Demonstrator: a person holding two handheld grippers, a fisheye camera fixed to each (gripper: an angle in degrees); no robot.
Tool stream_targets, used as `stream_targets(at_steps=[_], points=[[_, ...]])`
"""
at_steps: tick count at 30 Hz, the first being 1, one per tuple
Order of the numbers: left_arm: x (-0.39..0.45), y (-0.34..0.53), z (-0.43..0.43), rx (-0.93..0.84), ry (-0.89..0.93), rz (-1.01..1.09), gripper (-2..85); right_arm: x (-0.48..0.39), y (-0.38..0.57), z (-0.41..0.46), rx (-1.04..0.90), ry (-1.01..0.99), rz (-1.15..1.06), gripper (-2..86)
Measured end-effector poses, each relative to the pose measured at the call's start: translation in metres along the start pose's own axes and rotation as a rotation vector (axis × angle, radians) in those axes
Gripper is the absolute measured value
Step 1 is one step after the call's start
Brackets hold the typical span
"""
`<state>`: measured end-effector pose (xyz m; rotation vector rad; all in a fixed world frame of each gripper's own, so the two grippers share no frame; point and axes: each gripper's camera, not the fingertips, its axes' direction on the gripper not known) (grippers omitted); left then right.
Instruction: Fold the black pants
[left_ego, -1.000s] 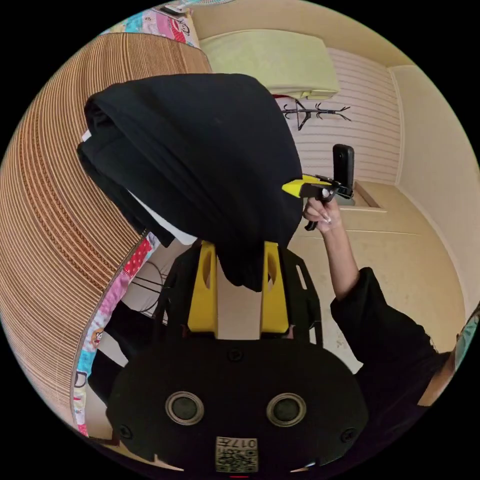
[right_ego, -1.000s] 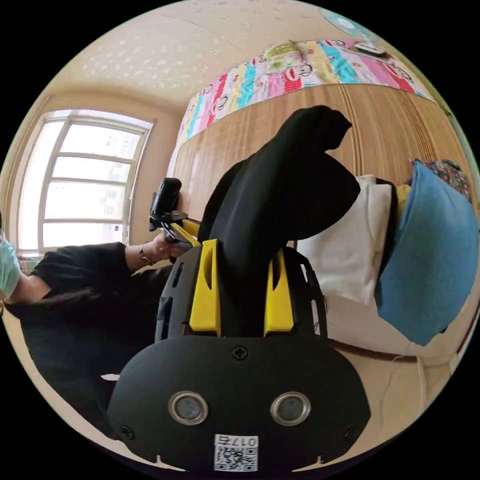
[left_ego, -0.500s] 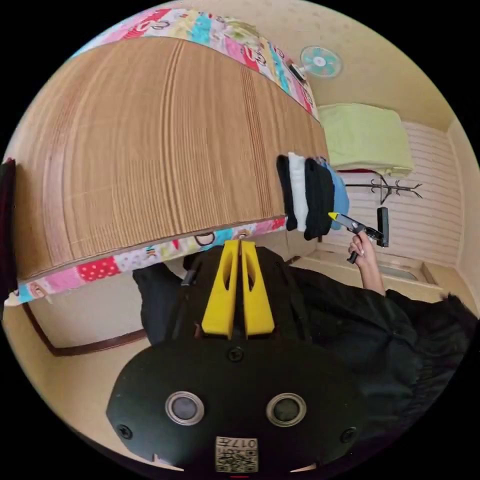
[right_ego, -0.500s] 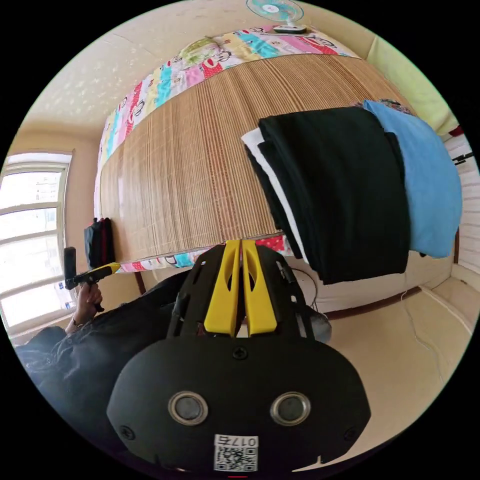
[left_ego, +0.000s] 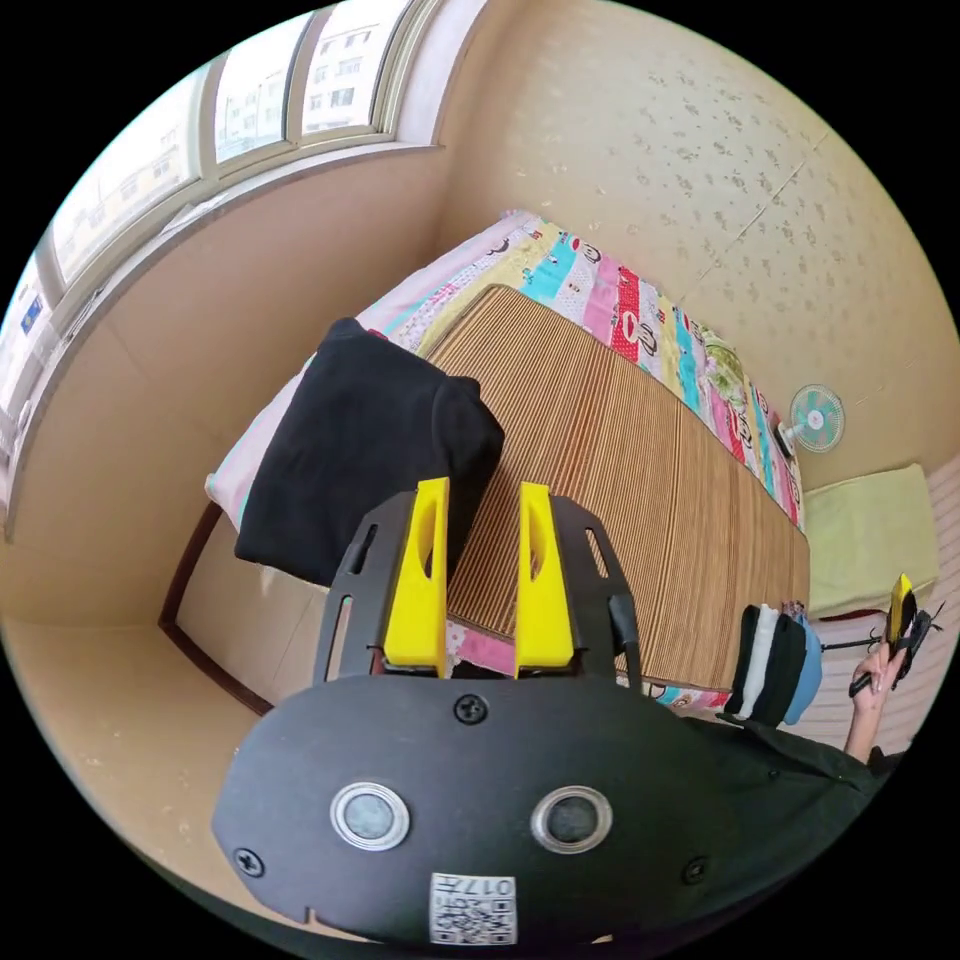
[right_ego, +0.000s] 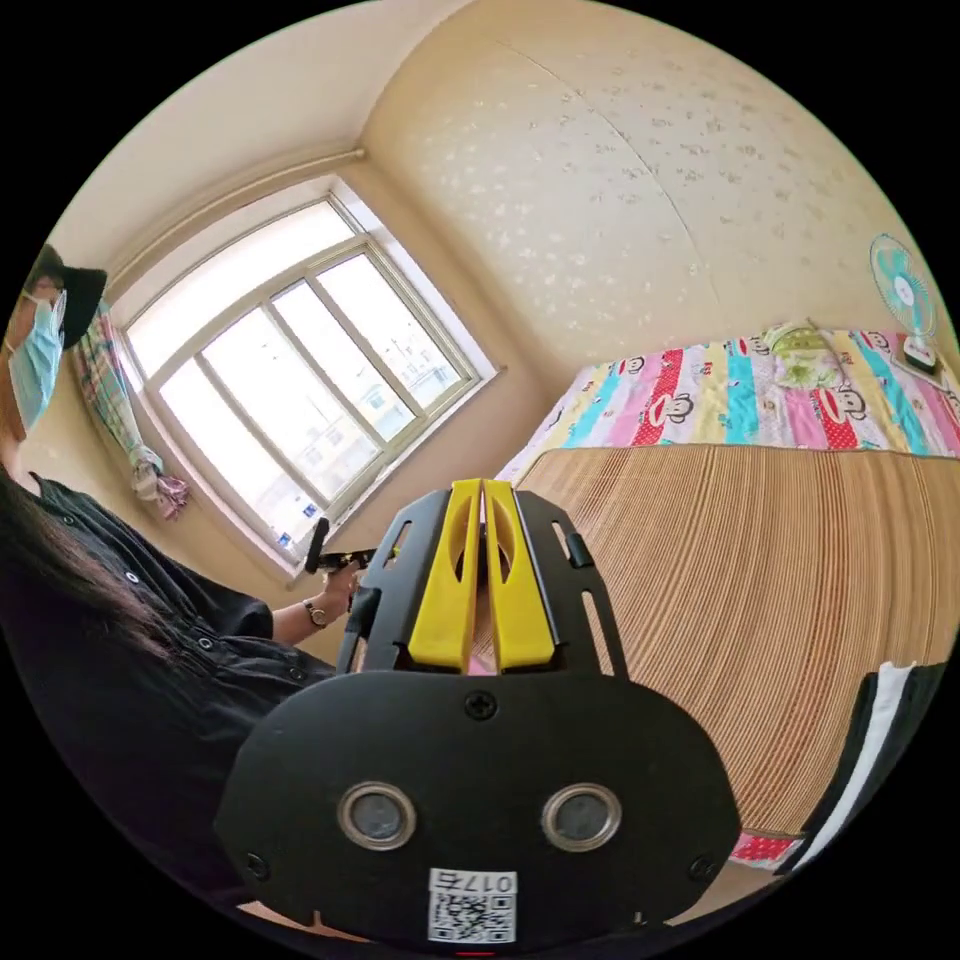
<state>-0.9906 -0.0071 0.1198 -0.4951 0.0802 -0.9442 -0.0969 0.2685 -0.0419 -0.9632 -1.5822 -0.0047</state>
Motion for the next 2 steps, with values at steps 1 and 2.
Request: stream_targets(at_steps=[1,2], points=[[-0.0035,-0.0049,0.0029,-0.010,0.011,-0.003,10.7,-0.0016,0.0006,0.0035,0.010,-0.031,0.013,0.4],[-0.0071,-0.0142,0.0069,-0.017,0.027,0.002,11.1,-0.0082,0.0043,0.0072,0.050,-0.065,0.027,0.4]])
